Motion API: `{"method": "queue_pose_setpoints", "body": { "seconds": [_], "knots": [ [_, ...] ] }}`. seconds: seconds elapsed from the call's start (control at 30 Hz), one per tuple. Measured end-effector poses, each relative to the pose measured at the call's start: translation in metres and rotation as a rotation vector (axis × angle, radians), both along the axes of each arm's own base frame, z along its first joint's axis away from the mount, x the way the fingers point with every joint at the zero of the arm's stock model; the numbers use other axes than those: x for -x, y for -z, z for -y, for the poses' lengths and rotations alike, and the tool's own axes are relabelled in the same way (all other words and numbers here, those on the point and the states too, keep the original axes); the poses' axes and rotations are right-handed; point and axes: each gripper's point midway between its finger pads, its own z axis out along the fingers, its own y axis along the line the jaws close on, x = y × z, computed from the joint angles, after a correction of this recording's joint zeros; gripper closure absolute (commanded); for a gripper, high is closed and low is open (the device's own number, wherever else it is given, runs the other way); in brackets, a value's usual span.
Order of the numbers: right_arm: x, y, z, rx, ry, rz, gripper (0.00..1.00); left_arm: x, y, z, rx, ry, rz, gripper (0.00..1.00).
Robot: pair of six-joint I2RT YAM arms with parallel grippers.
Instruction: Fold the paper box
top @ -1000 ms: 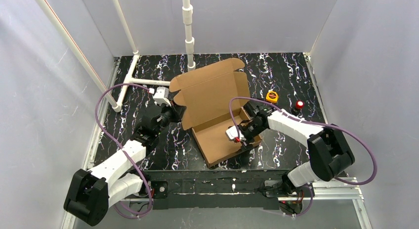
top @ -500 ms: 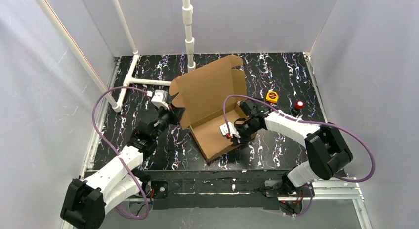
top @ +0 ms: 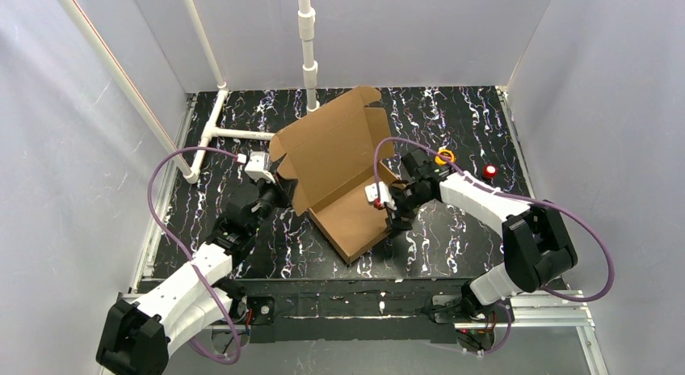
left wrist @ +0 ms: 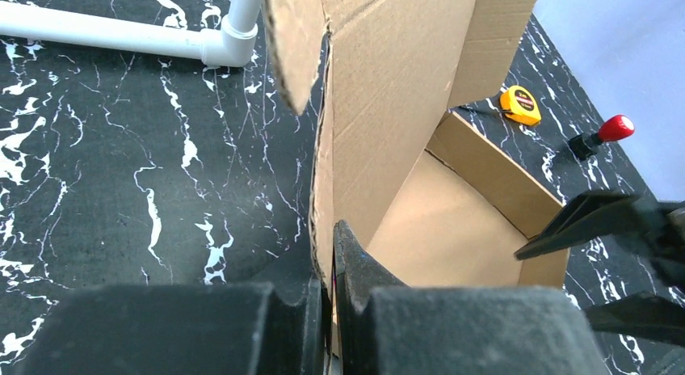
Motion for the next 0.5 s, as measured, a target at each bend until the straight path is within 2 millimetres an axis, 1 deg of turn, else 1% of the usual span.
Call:
{"method": "queue_pose_setpoints", "body": {
  "seconds": [0.07,0.13,0.23,0.27,0.3,0.4,0.5],
  "knots": [
    [-0.002,-0.014,0.001,-0.055,-0.006,-0.028,0.22,0.0,0.001,-0.001,-0.015,-0.006,0.003,1.0],
    [-0.01,-0.03,0.007,-0.123,0.021,-0.055,0.22,-0.002,0.001,-0.002,-0.037,-0.014,0.008,1.0],
    [-0.026,-0.049,0.022,-0.208,0.119,-0.084,0.22,-0.007,0.0,-0.002,-0.071,-0.025,0.019,1.0],
    [-0.029,-0.055,0.021,-0.236,0.152,-0.095,0.2,-0.009,-0.001,-0.001,-0.084,-0.026,0.024,1.0],
    [-0.042,-0.06,0.031,-0.26,0.218,-0.09,0.2,-0.01,-0.002,0.0,-0.095,-0.025,0.031,1.0],
    [-0.068,-0.072,0.044,-0.331,0.403,-0.097,0.18,-0.013,-0.002,0.002,-0.126,-0.019,0.043,1.0],
    [-0.094,-0.076,0.054,-0.365,0.581,-0.108,0.17,-0.014,-0.002,0.002,-0.151,-0.012,0.054,1.0]
  ]
}}
